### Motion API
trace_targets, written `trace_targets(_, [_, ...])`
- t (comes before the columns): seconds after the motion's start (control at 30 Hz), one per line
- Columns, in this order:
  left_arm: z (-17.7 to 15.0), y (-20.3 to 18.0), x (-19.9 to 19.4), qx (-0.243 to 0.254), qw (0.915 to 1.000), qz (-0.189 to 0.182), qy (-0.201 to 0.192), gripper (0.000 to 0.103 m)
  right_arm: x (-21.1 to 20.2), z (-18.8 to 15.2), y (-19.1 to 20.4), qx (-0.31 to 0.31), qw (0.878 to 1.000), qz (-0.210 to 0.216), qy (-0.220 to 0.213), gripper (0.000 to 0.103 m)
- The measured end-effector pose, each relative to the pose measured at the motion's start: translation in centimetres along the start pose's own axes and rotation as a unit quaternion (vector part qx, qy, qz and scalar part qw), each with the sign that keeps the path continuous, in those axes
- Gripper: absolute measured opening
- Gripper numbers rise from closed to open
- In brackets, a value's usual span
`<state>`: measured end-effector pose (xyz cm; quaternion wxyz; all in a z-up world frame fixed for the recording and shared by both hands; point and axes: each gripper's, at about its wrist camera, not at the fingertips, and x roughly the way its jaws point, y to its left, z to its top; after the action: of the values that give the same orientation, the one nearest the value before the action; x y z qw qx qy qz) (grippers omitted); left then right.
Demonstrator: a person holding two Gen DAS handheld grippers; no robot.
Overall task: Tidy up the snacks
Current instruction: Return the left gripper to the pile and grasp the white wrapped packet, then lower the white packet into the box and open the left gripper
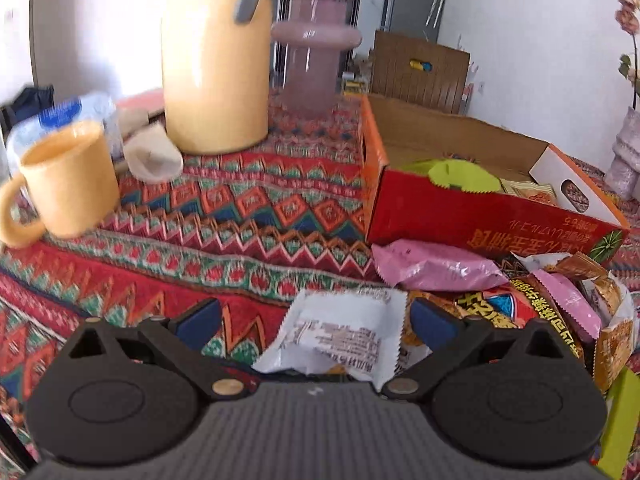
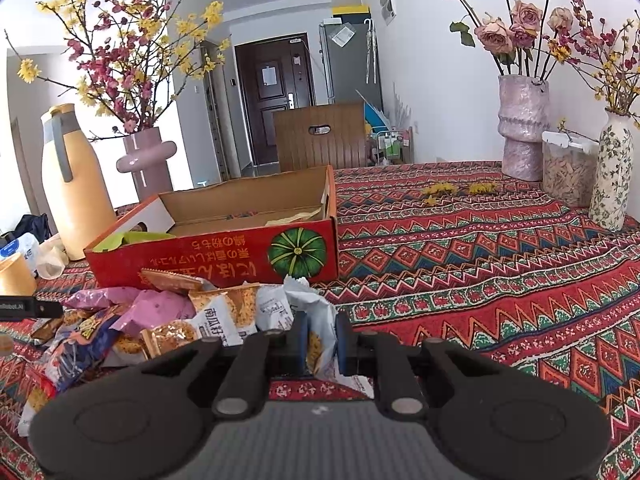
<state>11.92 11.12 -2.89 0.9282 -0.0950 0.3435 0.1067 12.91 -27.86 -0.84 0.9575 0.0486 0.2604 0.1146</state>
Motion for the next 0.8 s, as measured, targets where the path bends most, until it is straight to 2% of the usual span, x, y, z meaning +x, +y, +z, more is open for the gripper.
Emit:
trace_targets(0.03, [0.0,0.3,0.2,-0.007,0.9999,-0.009,0.007,0.093,0.0,-0.1,0.1,0.0,1.0,0.0,0.0,0.014])
trace_targets(0.17, [0.0,0.9,0.2,-0.021,0.9984,-0.051,0.017,0.062,0.0,-0.1,0.1,0.001,1.0,0.0,0.001,0.014])
trace_targets(0.2, [0.0,0.7,0.2,-0.02,0.9983,-0.052,0.016,0.058,0.0,-0.1,0.1,0.001,1.0,0.0,0.001,0.014])
trace_targets(0.4, [-0.3,0.3,-0.7,-0.007,0.999,-0.043,-0.005,0.051,0.0,-0.2,0.3,0.0,1.0,0.002,0.004,0.014])
trace_targets(0.53, [-0.6,-0.2,-2.3,0.02,0.9987,-0.025,-0.04,0.05,-0.1,-0.2,0.3,0.0,1.0,0.001,0.004,0.014])
trace_targets(0.67, [-0.7,-1.1,-4.1,0.053,0.9954,-0.02,-0.078,0.05,-0.2,-0.1,0.4,-0.001,1.0,0.001,0.003,0.014])
trace_targets(0.8, [-0.2,-1.8,-5.5,0.062,0.9921,-0.023,-0.107,0.05,-0.1,0.1,0.7,-0.004,1.0,0.004,0.002,0.014])
